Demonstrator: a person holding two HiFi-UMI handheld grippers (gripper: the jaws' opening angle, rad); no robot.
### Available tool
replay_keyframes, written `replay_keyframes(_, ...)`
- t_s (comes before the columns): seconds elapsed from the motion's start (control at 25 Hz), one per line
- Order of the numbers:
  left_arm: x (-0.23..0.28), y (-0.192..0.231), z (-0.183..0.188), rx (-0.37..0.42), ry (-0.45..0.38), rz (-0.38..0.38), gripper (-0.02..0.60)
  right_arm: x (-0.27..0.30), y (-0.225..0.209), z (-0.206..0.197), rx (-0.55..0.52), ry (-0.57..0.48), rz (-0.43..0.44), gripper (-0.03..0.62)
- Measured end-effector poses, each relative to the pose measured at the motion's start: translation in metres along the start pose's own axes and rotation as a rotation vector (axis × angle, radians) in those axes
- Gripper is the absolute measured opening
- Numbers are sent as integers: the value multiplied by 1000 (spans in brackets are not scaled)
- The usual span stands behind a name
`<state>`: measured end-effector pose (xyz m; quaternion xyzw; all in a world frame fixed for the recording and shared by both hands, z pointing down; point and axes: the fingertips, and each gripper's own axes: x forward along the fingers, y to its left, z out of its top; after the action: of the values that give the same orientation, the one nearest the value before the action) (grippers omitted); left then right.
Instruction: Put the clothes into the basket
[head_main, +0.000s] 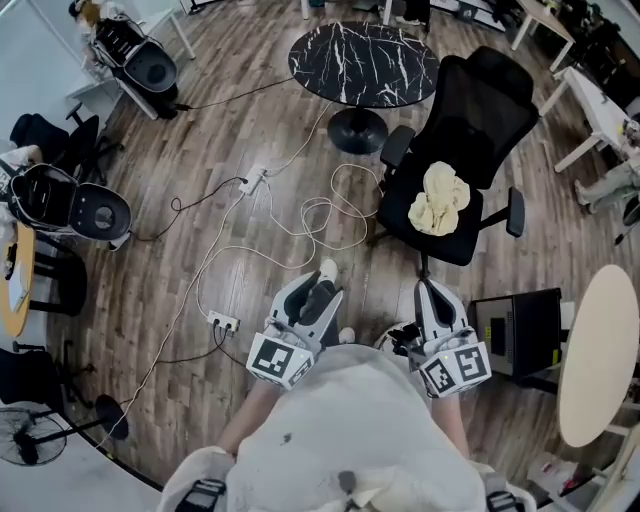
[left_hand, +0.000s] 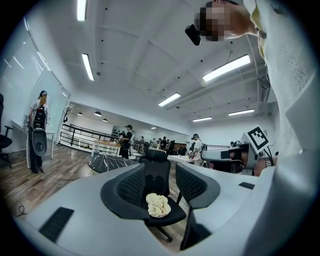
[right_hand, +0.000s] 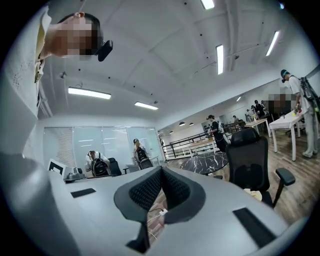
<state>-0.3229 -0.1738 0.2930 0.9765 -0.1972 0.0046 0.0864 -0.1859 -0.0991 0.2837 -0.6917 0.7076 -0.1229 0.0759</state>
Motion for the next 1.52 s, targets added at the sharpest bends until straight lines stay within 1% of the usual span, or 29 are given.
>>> replay_keyframes(0.12,28,-3,0,8,18,-57,202,0,-25,7,7,-19,-60,8)
replay_keyframes(0.28,72,-4,6,15,21,-132,202,5,-57,17,9,-33,-133,8)
replay_keyframes(0.48,138,-5,6,7,41,-228,203,17,-99,27,-11,-29,-218,8)
replay_keyframes(0.68,202,-15,2,9,68,-350,202,24,-147,38,1,-39,-325,8)
replay_keyframes(0.84,251,-15,11,9,81,-416,203,34,-180,52,5,-52,-399,8)
replay_keyframes(0.96,283,-10,22,9,79,-450,202,45,-197,66,4,-62,-435,8)
replay_keyframes(1.12,321,-5,24,7,92,-503,202,61,-216,78,-6,-67,-480,8)
replay_keyframes(1.52,409,-18,30,17,121,-702,202,84,-268,99,-34,-60,-643,8)
